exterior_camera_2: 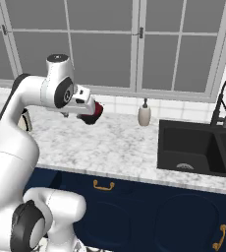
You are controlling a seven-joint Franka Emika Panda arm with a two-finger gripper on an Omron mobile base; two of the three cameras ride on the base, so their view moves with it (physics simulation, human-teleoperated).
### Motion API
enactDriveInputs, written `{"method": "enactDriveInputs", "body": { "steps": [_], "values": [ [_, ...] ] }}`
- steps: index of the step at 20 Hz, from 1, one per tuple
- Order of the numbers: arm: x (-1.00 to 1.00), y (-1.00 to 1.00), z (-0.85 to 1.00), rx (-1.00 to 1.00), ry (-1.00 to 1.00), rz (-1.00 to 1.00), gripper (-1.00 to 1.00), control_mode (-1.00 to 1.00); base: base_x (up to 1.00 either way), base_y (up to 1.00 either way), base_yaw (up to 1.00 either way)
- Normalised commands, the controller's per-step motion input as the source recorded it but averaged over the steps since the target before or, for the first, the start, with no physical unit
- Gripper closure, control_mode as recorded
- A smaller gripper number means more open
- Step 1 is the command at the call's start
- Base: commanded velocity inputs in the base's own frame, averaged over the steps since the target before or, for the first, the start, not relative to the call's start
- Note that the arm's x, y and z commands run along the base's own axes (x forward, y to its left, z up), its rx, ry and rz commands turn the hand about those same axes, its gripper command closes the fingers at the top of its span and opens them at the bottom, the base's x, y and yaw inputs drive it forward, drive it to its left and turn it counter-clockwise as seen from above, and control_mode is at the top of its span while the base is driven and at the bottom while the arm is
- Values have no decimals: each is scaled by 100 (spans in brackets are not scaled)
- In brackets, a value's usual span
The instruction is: Pick the tongs from the drawer and place it on the counter.
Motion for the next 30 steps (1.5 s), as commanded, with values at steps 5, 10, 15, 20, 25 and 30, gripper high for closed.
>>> {"method": "enactDriveInputs", "body": {
  "steps": [5, 10, 15, 20, 25, 30],
  "values": [
    [-13, 61, -18, -1, 3, 7, -100, -100, 0, 0, 0],
    [0, 100, -49, 0, 20, 18, -100, -100, 0, 0, 0],
    [-45, 100, -50, 0, 13, 10, -100, -100, 0, 0, 0],
    [-62, 100, -64, -1, -1, 0, -100, -100, 0, 0, 0],
    [-21, 100, -71, -2, -1, 0, -100, -100, 0, 0, 0],
    [-10, 90, -64, 0, 0, 0, -100, -100, 0, 0, 0]
  ]
}}
